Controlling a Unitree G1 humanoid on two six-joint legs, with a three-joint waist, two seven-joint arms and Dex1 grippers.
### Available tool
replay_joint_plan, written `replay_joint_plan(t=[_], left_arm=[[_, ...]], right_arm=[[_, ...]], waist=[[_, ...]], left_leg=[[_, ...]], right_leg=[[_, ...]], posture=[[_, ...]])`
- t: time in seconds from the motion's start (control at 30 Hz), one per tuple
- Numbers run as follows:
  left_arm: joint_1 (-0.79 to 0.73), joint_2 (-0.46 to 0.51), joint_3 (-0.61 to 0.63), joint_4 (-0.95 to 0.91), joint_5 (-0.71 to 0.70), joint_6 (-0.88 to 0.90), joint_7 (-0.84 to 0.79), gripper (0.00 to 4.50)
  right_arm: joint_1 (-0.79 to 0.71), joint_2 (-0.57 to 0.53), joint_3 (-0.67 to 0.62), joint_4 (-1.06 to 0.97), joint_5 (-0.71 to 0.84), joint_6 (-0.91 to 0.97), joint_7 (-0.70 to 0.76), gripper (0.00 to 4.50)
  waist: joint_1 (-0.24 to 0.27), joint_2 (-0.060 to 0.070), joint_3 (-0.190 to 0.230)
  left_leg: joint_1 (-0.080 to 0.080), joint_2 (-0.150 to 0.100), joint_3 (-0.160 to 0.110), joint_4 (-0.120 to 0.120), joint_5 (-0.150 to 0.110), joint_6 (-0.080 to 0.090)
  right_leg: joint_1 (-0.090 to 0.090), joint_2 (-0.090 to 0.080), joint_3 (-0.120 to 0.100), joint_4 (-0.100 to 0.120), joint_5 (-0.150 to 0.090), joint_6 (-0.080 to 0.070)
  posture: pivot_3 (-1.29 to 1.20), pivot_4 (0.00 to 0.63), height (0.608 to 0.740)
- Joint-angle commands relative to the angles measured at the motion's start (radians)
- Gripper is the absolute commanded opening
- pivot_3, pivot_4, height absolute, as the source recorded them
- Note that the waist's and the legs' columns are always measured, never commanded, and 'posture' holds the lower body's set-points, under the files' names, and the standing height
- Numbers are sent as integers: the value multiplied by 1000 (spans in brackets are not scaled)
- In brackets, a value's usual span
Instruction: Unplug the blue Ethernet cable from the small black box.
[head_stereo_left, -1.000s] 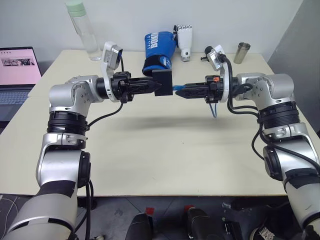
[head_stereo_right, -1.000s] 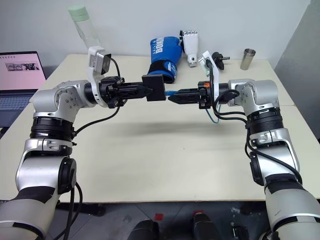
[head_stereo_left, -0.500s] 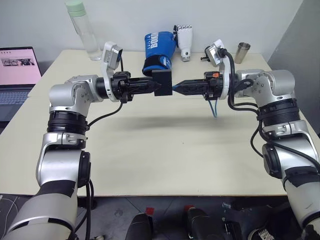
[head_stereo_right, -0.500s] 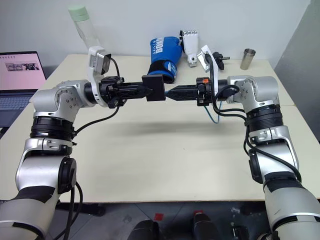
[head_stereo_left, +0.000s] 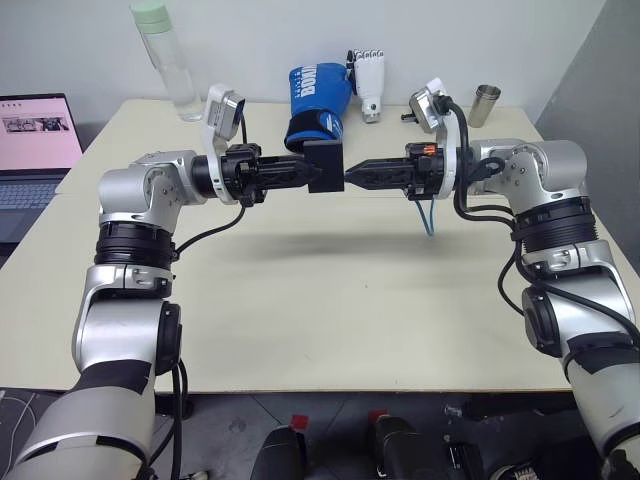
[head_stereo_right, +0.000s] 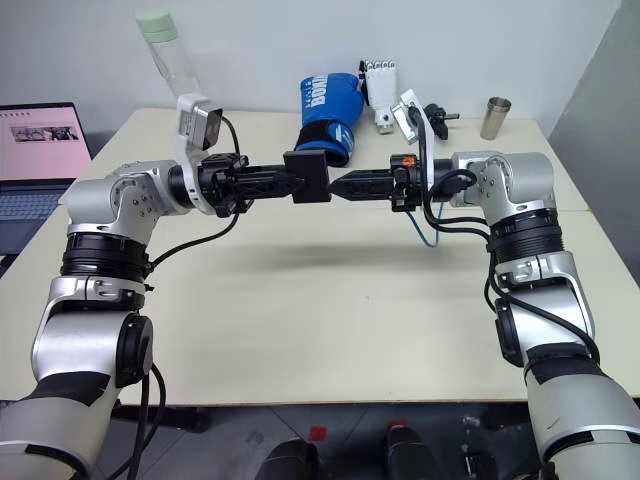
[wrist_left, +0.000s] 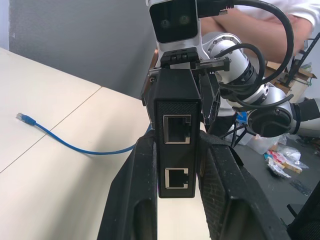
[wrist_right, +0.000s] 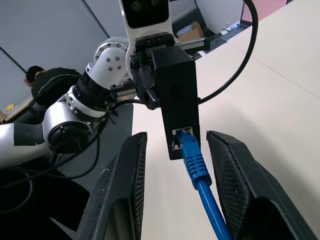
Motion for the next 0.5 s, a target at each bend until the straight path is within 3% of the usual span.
replay_joint_plan(t=[0.03,0.17,0.5], left_arm=[[-37,0,12,-7,-5,-13,-2,781],[-39,-3,12,-2,-3,-16,-2,781],[-39,-5,11,-9,-5,-9,-5,781]], right_arm=[[-12,-18,3,-32,-4,-27,28,977],[-8,-20,11,-32,-16,-45,32,98],[11,-31,29,-50,-39,-76,53,55]], waist=[[0,0,0],[0,0,0],[0,0,0]], left_leg=[[0,0,0,0,0,0],[0,0,0,0,0,0],[0,0,0,0,0,0]], right_leg=[[0,0,0,0,0,0],[0,0,0,0,0,0],[0,0,0,0,0,0]], posture=[[0,150,740],[0,150,740],[0,150,740]])
